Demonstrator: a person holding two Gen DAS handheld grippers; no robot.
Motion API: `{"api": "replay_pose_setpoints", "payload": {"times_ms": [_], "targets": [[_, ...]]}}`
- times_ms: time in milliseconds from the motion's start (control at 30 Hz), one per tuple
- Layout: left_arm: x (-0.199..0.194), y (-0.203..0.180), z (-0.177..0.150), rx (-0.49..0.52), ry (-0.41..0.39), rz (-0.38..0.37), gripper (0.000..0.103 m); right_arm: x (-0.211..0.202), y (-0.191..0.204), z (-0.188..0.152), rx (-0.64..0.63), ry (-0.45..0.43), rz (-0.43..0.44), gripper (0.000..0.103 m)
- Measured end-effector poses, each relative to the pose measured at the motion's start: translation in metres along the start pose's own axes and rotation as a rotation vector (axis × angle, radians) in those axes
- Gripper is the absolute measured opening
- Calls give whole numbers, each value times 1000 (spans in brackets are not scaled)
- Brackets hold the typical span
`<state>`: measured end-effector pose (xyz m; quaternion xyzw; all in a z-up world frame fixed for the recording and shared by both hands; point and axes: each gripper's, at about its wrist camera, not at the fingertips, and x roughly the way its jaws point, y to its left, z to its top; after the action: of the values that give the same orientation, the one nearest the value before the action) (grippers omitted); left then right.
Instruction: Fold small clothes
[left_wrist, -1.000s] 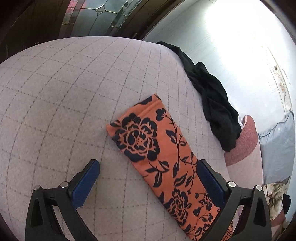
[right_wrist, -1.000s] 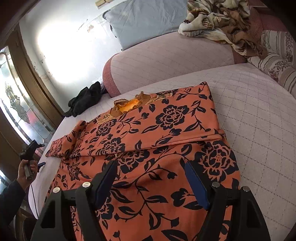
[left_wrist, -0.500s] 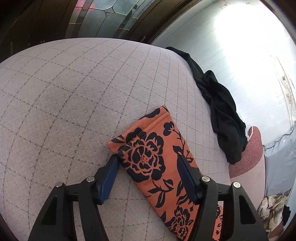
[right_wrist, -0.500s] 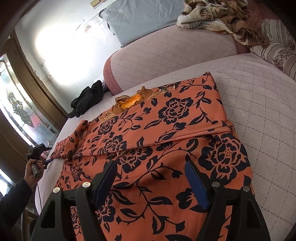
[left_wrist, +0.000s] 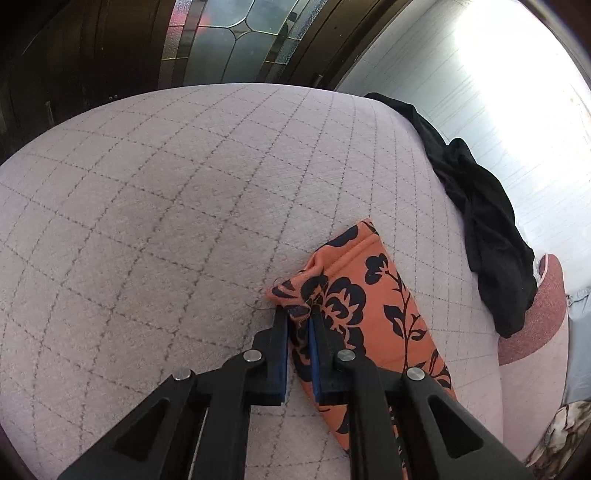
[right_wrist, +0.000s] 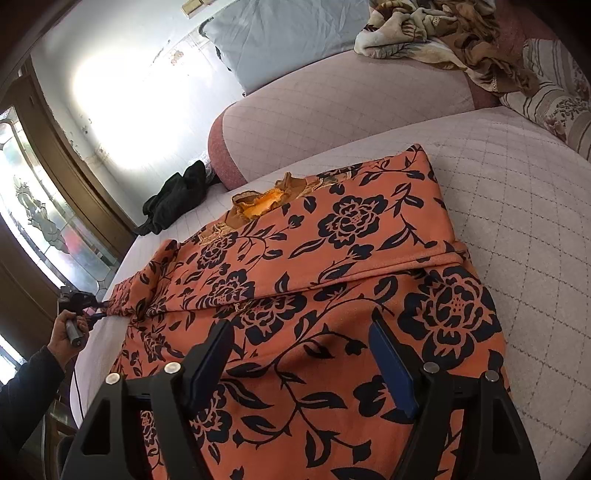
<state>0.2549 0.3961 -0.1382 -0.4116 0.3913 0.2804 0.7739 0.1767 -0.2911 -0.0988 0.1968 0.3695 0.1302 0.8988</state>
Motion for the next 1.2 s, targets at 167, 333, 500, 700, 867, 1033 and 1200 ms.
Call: {"api": "replay_pose_setpoints", "payload": {"times_ms": [167,333,500,700,867,1033,1200], "targets": [[-49,-54,-14,216,-145,21,4,-3,-2,2,12,-15,6,78],[-154,-160,-74,476,-302,-215,4,-13,-3,5,31,-44,32,78],[-232,-262,-186,716,-260,-541,4,-27,-9,7,63,-80,57,78],[-225,-347,-327,921,-52,-711,16,-38,-24,7,126,-93,81,78],[-149,-340,-404,1114,229,-502,70,-41,-38,8,204,-92,82,78],[-148,-272,-357,1022,112,-432,71,-49,-38,11,201,-117,82,78],[-123,-206,-292,900,-41,-244,77,-48,-38,20,251,-98,101,78]]}}
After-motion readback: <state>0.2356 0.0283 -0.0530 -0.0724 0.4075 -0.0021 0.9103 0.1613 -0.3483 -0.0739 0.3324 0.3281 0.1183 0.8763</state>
